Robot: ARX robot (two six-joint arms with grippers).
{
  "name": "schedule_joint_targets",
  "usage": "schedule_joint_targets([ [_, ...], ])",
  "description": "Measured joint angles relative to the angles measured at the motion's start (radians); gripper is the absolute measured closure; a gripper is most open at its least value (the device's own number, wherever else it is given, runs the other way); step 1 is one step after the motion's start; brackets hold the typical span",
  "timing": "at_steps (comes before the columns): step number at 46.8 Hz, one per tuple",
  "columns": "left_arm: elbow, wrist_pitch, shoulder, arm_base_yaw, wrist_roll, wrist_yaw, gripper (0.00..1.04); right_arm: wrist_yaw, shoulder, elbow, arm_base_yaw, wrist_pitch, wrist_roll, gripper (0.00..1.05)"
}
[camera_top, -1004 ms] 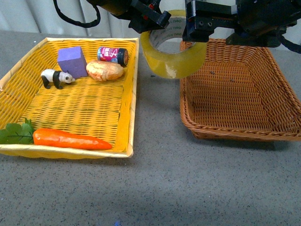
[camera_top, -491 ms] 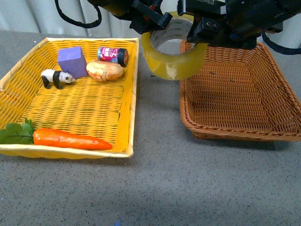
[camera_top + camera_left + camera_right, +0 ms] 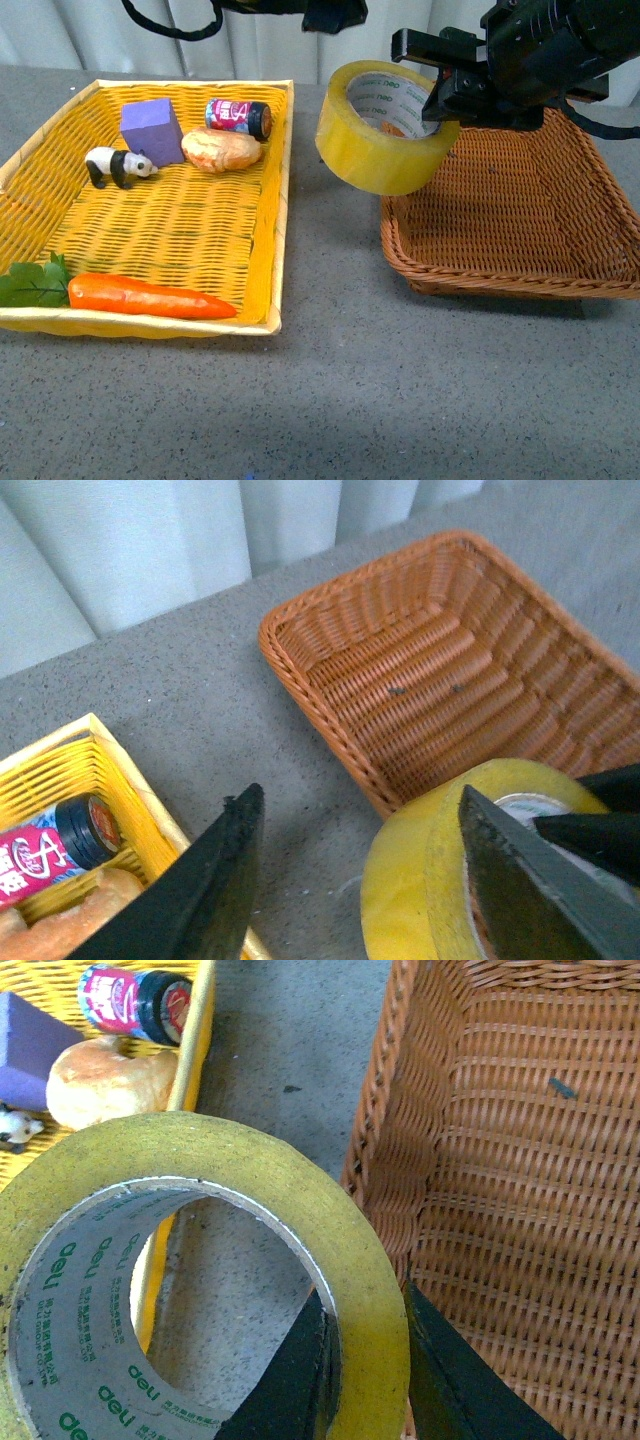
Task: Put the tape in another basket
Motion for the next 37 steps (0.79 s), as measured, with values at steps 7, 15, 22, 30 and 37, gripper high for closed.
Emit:
schedule_joint_targets([
  [7,-0.069,0.116,-0.087,0.009,-0.229,0.037,0.19,0.050,0.009,0.012,-0.032,0.024,-0.018,0.89],
  [15,-0.177,0.223,-0.208,0.032,-0.367,-0.007,0.07,0.102,0.031,0.041,-0.087,0.027,-0.058,0.89],
  [22,-0.302,0.276,-0.247,0.070,-0.420,-0.114,0.07,0.133,0.105,0.047,-0.142,0.027,-0.093,0.89],
  [30,-0.415,0.322,-0.267,0.111,-0.461,-0.208,0.07,0.138,0.182,0.053,-0.168,0.040,-0.135,0.89],
  [37,-0.447,0.331,-0.298,0.124,-0.478,-0.252,0.07,0.126,0.197,0.053,-0.169,0.066,-0.146,0.74],
])
